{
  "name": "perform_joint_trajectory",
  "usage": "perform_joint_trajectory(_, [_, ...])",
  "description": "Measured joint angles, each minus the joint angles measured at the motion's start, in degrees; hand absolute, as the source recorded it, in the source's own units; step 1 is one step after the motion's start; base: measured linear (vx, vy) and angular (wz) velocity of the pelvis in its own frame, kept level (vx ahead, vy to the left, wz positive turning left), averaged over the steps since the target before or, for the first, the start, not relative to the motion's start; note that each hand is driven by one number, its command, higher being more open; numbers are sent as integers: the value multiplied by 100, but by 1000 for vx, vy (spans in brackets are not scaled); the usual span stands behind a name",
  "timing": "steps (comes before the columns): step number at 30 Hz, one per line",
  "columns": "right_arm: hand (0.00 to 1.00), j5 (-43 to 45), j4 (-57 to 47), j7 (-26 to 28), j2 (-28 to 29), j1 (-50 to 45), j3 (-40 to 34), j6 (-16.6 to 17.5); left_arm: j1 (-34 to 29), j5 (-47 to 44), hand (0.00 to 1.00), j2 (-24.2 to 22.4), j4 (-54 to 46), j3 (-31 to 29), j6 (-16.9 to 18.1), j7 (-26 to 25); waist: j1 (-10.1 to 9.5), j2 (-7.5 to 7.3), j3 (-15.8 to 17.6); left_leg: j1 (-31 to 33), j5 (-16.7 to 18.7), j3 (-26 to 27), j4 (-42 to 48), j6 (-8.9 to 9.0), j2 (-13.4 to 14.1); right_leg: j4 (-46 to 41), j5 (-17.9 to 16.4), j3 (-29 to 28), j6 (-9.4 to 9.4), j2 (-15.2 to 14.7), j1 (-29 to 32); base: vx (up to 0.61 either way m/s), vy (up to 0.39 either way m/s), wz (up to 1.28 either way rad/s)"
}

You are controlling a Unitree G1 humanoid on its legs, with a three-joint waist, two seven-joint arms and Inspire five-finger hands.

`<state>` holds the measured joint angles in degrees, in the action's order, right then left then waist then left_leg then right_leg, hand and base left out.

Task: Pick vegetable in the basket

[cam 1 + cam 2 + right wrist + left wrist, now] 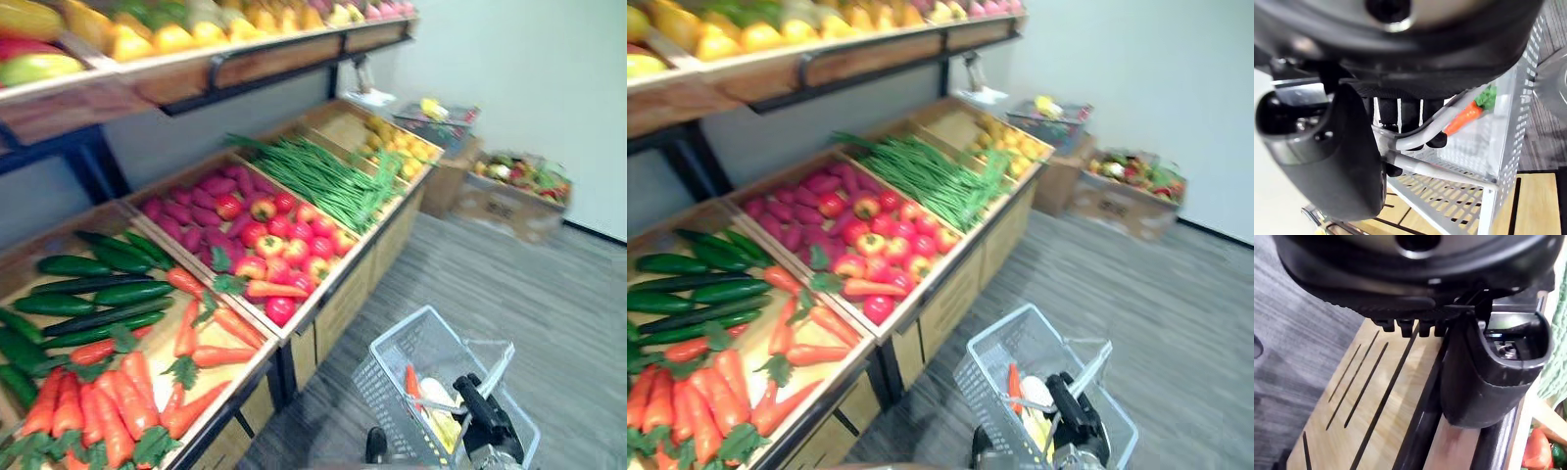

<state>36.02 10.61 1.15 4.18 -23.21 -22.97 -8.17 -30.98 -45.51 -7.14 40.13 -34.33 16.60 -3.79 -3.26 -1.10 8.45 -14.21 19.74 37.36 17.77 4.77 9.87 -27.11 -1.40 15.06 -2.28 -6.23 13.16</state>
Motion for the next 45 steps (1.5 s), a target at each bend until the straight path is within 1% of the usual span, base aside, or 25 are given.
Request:
perform_joint_trajectory(1, [0, 7, 59, 1, -33, 43, 62, 23, 4, -5, 100, 22, 12, -17, 1, -89, 18, -15, -5, 102, 117, -3, 143, -50, -3, 258, 24, 34, 28, 97, -29, -18, 14, -115])
perform_joint_trajectory(2, [0, 12, 407, 23, -129, 329, 253, 87, -6, -6, 100, 23, 122, -138, 1, -214, 8, 9, -4, 263, 163, -197, 11, -227, -21, 1332, 652, -287, 43, 570, -253, -98, 17, -158])
perform_joint_trajectory(3, [0, 17, 633, 32, -111, 610, 303, 90, -34, -2, 100, 14, 185, -215, 9, -221, -63, 59, 67, 213, -37, 58, -154, -183, 140, 845, 373, -143, -163, 636, -180, -138, -28, -152])
perform_joint_trajectory(4, [0, 19, 793, 40, -148, 647, 235, 143, -18, 0, 100, 158, 237, -154, -14, -218, 19, -52, 182, 223, -144, 216, -145, -106, 218, -408, -474, 283, -136, 262, -104, -99, -45, -76])
perform_joint_trajectory(5, [0, 21, 940, 44, -195, 657, 196, 186, -22, 2, 100, 241, 267, -94, -17, -219, 65, -107, 172, 236, -176, 199, -127, -99, 185, -664, -716, 419, 10, 44, -228, 26, -98, -17])
perform_joint_trajectory(6, [0, 18, 1264, 43, -327, 780, 131, 206, -13, 222, 100, 460, 408, 161, -100, -219, 93, -318, 213, 259, -238, 262, -15, 23, -7, -300, -1063, 483, 349, -99, -492, 62, -126, -33])
perform_joint_trajectory(7, [0, 8, 1525, 37, -519, 922, 165, 201, 123, 480, 100, 658, 787, 591, -347, -169, 113, -274, 203, 262, -244, 300, -40, 29, 19, 220, -1006, 436, 158, 101, -677, 17, -118, -78])
perform_joint_trajectory(8, [0, 3, 1860, 34, -650, 1163, 226, 179, 361, 688, 100, 759, 1047, 1011, -650, -85, 157, -204, 190, 255, -325, 125, -340, -131, -12, 1121, -487, 242, 129, 463, -1001, -73, -73, -95])
perform_joint_trajectory(9, [0, 4, 1924, 34, -651, 1229, 236, 167, 458, 782, 100, 757, 1085, 1172, -700, -10, 142, -156, 186, 221, -393, 30, -564, -176, 32, 1573, -265, 158, 138, 663, -1196, -121, -47, -124])
perform_joint_trajectory(10, [0, 5, 1925, 46, -630, 1290, 300, 140, 690, 902, 100, 720, 1084, 1382, -712, 175, 110, -215, 145, 193, -557, 304, -615, -34, 133, 1090, -627, 436, -289, 558, -1164, -82, -73, -107])
perform_joint_trajectory(11, [0, 8, 1905, 84, -627, 1223, 331, 136, 962, 935, 100, 761, 1072, 1448, -743, 348, 208, -459, 65, 202, -559, 413, -548, 11, 74, 1121, -827, 552, 148, 333, -1262, -53, -98, -107])
perform_joint_trajectory(12, [0, 8, 1873, 57, -642, 1200, 331, 56, 1132, 1162, 100, 914, 1075, 1546, -736, 514, 257, -485, 36, 194, -593, 448, -542, 30, 179, 1572, -571, 419, 109, 562, -1393, -4, -83, -69])
perform_joint_trajectory(15, [0, 7, 1639, 54, -740, 1143, 132, 42, 1344, 1314, 100, 929, 995, 1643, -664, 583, 439, -389, 20, 329, -689, 454, -553, 73, 222, 2140, -140, 232, -7, 779, -1432, 17, -77, -47])
perform_joint_trajectory(17, [0, 2, 1598, 23, -993, 1134, -71, 21, 1583, 1345, 100, 786, 1020, 1792, -685, 565, 489, -106, 109, 349, -702, 450, -565, 90, 208, 2295, 4, 110, -29, 822, -1431, 56, 13, -30])
perform_joint_trajectory(20, [0, 5, 1597, -66, -1137, 1016, -118, 0, 1693, 1353, 100, 670, 1006, 2031, -687, 682, 580, 145, 17, 331, -732, 414, -670, 104, 162, 2322, 13, 64, -22, 834, -1445, 47, 21, -11])
perform_joint_trajectory(25, [0, 7, 1597, -56, -1016, 985, -87, -120, 1814, 1251, 100, 725, 951, 2213, -686, 675, 601, 86, 37, 476, -795, 265, -120, 71, 279, 2252, -53, 18, -48, 787, -1440, 3, -54, -3])
perform_joint_trajectory(26, [0, 11, 1598, -29, -969, 951, -49, -191, 1817, 1175, 100, 786, 962, 2195, -685, 629, 599, 18, 73, 685, -789, 47, 498, -20, 425, 2189, -126, -22, -52, 751, -1445, -52, -148, -13])
perform_joint_trajectory(29, [0, 8, 1600, 22, -887, 826, 51, -233, 1779, 994, 100, 845, 1031, 2042, -667, 525, 501, 8, 110, 1475, -1022, -946, 2316, -599, 844, 2035, -271, -216, -175, 858, -1447, -42, -117, -34])
perform_joint_trajectory(30, [0, 10, 1600, 26, -888, 833, 105, -240, 1732, 953, 100, 825, 1026, 1930, -649, 512, 450, 55, 135, 1876, -1000, -1693, 2971, -707, 803, 2002, -297, -411, -220, 959, -1501, 10, -45, -100])
perform_joint_trajectory(31, [0, 9, 1600, 36, -897, 850, 195, -240, 1633, 953, 100, 862, 1033, 1928, -657, 495, 359, 61, 149, 2048, -725, -2286, 3161, -563, 585, 1931, -321, -674, -275, 1019, -1510, 14, -21, -107])
perform_joint_trajectory(35, [0, 6, 1599, 132, -912, 888, 353, -233, 1306, 769, 100, 782, 1128, 1812, -727, 442, 315, -79, 249, 2178, -394, -2752, 1874, -373, 128, 1702, -431, -1291, -335, 1012, -1526, 61, 86, -91])
perform_joint_trajectory(37, [0, 2, 1601, 129, -940, 883, 390, -233, 1256, 704, 100, 738, 1125, 1787, -699, 446, 332, -96, 297, 2355, -536, -3084, 832, -191, -60, 1567, -534, -1400, -309, 943, -1481, 62, 105, -32])
perform_joint_trajectory(40, [0, 3, 1600, 119, -1009, 868, 516, -178, 1160, 656, 100, 646, 1136, 1713, -580, 477, 315, -59, 314, 2522, -1184, -3372, -293, -76, -180, 1208, -857, -1647, -77, 803, -1425, 152, 222, -38])
perform_joint_trajectory(42, [0, 4, 1598, 118, -1080, 844, 704, -177, 1088, 627, 100, 564, 1168, 1708, -577, 536, 312, 17, 260, 2368, -1712, -3204, -308, -60, -225, 958, -1132, -1820, 151, 693, -1468, 202, 212, -38])
perform_joint_trajectory(45, [0, 6, 1599, 127, -1050, 795, 938, -177, 1113, 602, 100, 612, 1200, 1718, -538, 663, 310, -50, 235, 2255, -1674, -2949, -127, -183, -419, 1009, -1317, -1963, 371, 415, -1651, 246, 223, -21])
